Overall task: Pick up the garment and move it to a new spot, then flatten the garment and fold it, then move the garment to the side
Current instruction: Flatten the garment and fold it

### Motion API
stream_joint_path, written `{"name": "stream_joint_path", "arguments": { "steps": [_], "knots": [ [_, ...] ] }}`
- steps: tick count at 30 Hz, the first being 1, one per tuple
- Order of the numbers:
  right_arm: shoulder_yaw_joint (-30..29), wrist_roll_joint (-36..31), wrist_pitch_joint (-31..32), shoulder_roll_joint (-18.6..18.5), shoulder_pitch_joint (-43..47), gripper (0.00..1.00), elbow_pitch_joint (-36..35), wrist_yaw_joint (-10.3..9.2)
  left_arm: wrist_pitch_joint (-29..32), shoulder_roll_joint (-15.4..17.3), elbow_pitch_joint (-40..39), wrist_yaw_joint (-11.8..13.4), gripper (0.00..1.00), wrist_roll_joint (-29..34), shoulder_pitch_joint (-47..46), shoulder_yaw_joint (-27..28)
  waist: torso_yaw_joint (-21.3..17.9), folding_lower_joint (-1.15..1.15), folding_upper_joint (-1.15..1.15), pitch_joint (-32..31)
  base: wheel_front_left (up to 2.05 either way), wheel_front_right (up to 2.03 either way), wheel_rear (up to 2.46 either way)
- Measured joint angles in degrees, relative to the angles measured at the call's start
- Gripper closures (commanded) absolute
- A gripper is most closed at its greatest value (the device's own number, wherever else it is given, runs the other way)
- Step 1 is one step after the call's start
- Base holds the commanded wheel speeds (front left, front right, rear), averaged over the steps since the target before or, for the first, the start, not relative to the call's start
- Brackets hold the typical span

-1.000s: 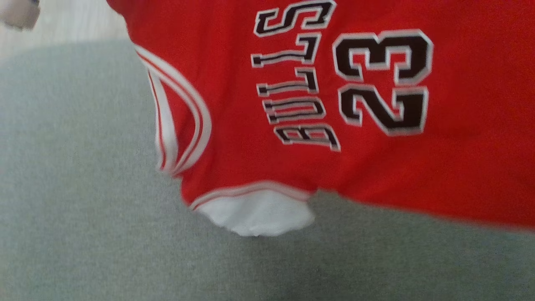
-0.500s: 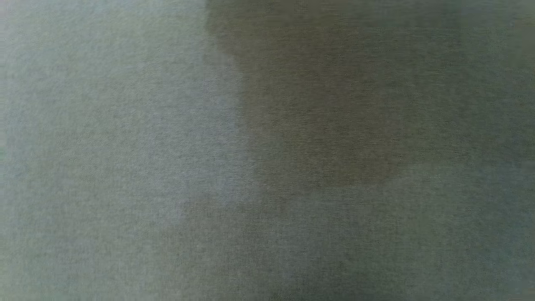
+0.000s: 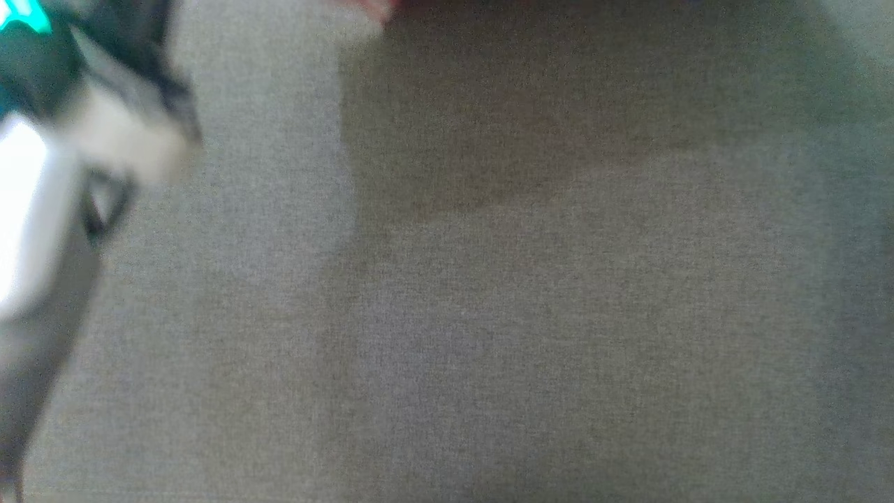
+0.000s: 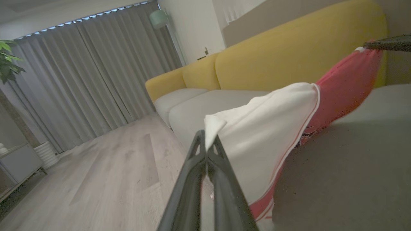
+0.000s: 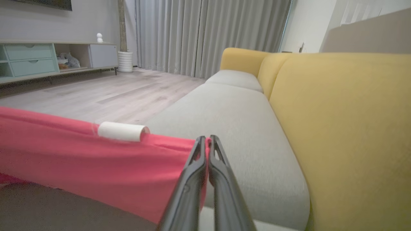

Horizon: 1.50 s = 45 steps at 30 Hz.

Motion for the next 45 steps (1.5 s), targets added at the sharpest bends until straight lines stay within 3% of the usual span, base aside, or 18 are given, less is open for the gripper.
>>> {"name": "stream_joint_path", "arguments": {
  "steps": [10, 17, 22, 31, 45],
  "knots": [
    [-0.29, 9.04, 0.00, -4.74, 30.66, 1.00, -10.28, 0.00, 0.02, 3.87, -11.78, 0.86, 1.00, 4.35, 33.81, -1.33, -0.39, -0.01, 0.00, -7.44, 0.00, 0.00, 0.00],
    [-8.31, 8.56, 0.15, -4.92, 49.59, 1.00, -21.62, 0.00, 0.02, 5.04, -14.22, 5.46, 1.00, 7.21, 45.64, -2.42, -2.02, -0.01, 0.00, -10.85, 0.00, 0.00, 0.00],
    [-14.55, 4.45, 3.23, -1.78, 59.26, 1.00, -30.30, 0.00, 0.03, 5.00, -14.27, 7.30, 1.00, 6.59, 49.98, -2.31, -3.27, 0.00, 0.00, -11.40, 0.00, 0.00, 0.00],
    [-21.56, -1.33, 9.92, 4.05, 62.24, 1.00, -37.23, 0.00, 0.07, 4.16, -11.84, 6.33, 1.00, 7.24, 47.66, -2.33, -2.47, 0.00, 0.00, -11.21, 0.00, 0.00, 0.00],
    [-22.21, -3.85, 14.99, 4.27, 48.73, 1.00, -32.84, 0.00, 0.07, 1.75, -4.03, 1.47, 1.00, 13.41, 23.01, -3.63, 0.15, 0.02, 0.00, -4.36, 0.00, 0.00, 0.00]
  ]
}}
